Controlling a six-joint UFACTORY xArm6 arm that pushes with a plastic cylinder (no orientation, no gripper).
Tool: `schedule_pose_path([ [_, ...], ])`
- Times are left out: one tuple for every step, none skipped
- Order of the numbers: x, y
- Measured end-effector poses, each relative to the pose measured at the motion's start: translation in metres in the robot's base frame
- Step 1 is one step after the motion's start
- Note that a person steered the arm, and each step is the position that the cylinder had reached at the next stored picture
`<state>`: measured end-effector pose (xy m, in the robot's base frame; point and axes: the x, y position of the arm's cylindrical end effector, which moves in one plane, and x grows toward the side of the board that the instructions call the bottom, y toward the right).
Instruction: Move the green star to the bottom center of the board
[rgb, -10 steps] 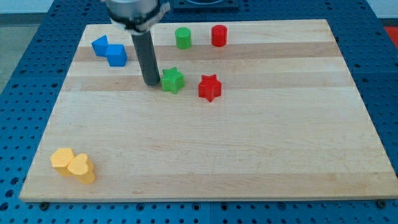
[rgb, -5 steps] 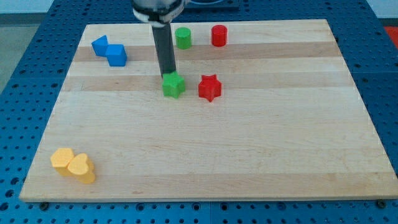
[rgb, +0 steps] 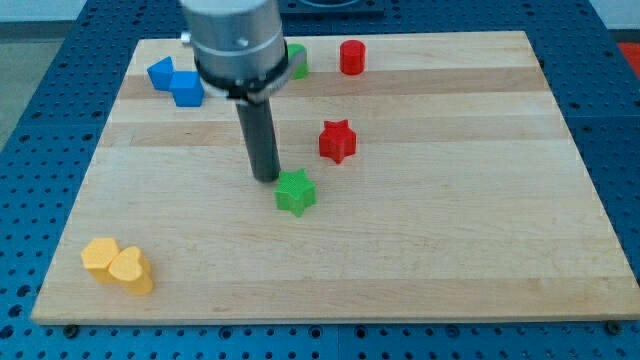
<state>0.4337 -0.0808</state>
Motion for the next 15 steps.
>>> schedule_pose_path([
  [-0.032,0.004],
  [0.004,0.025],
  [0.017,0.026],
  [0.043,0.031],
  [0.067,0.042],
  [0.093,0.057],
  [0.094,0.057],
  [0.092,0.057],
  [0.077,0.033],
  [0.082,0.028],
  [0.094,0.031],
  [0.094,0.031],
  [0.094,0.04],
  [0.094,0.046],
  [0.094,0.048],
])
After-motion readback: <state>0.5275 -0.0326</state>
